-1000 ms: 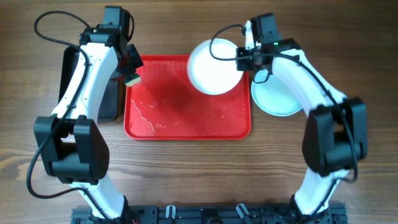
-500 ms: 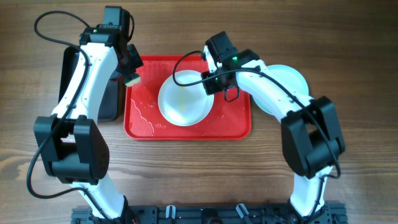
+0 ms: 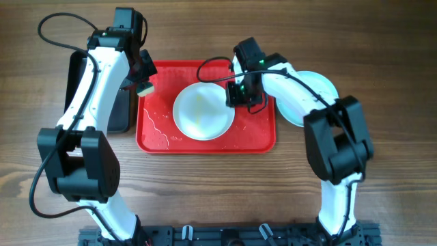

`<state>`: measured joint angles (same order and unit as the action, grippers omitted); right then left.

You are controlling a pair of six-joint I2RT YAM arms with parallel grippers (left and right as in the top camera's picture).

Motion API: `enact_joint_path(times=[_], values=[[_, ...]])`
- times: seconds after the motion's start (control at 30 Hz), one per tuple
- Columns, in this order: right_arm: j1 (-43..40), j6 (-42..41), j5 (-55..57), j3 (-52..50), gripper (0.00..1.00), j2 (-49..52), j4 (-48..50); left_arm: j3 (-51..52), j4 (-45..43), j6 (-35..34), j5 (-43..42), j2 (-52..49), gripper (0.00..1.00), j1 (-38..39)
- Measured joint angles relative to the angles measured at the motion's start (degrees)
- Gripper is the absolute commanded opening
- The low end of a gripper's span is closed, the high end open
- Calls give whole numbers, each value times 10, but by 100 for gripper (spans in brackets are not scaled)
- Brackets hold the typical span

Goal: Clean dirty plates on tray and stack at the side
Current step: 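Bring the sponge with the left gripper onto the white plate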

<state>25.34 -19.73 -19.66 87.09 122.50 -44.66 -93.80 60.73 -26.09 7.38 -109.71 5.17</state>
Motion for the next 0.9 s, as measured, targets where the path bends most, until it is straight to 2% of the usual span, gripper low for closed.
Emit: enact_joint_path(times=[0.17,0.23,0.53,0.9], values=[[0,-41,-38,-15,18,5,-1,0,1,5,0,0,4,0],[0,-55,-45,-18,4,5,1,0,2,5,-3,0,4,0],[0,-84,-47,-26,4,5,55,14,-35,44,-89,0,4,4],[0,-87,-40,-26,4,7,82,141,-119,126,-130,-1,4,64]])
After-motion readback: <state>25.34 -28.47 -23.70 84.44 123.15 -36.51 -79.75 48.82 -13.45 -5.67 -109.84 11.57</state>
